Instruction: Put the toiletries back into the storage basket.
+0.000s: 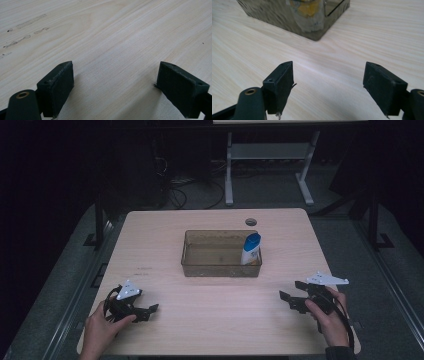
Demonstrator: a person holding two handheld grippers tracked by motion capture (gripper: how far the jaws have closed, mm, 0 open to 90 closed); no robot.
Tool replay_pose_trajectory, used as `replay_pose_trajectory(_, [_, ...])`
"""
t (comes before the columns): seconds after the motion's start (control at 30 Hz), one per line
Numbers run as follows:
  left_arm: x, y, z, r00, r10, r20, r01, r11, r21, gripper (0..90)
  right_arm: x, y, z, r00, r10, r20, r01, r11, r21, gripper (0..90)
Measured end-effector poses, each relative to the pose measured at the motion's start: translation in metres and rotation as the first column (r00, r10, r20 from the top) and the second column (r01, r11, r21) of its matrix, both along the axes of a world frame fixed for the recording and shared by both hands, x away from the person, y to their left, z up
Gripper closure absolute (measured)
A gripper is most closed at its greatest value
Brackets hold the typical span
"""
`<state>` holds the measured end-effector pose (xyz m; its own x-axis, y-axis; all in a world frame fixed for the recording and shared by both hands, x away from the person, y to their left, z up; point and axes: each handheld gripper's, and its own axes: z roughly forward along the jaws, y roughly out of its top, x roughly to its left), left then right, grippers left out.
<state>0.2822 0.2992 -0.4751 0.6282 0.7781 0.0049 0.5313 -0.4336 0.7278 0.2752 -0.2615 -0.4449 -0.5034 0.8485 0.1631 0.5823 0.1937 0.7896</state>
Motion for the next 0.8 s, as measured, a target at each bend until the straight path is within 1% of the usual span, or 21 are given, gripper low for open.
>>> replay_pose_trajectory(0.07, [0.0, 0.0, 0.0, 1.0, 0.0, 0.0, 0.0, 1.0, 0.0, 13.1, -0.002, -0.002, -0.001, 1.0, 0.0, 0.001, 0.0, 1.0, -0.01, 24.1])
replay_pose_trajectory(0.43, [0.0, 0.0, 0.0, 1.0, 0.0, 0.0, 0.0, 1.0, 0.0, 13.1, -0.013, -0.013, -0.011, 0.9992, -0.02, -0.036, 0.019, 0.999, -0.051, 24.1])
replay_pose_trajectory(0.63, [0.0, 0.0, 0.0, 1.0, 0.0, 0.0, 0.0, 1.0, 0.0, 13.1, -0.017, -0.018, -0.017, 0.9979, -0.032, -0.056, 0.026, 0.995, -0.096, 24.1])
replay_pose_trajectory(0.8, [0.0, 0.0, 0.0, 1.0, 0.0, 0.0, 0.0, 1.0, 0.0, 13.1, -0.018, -0.021, -0.021, 0.9967, -0.043, -0.069, 0.034, 0.992, -0.119, 23.9])
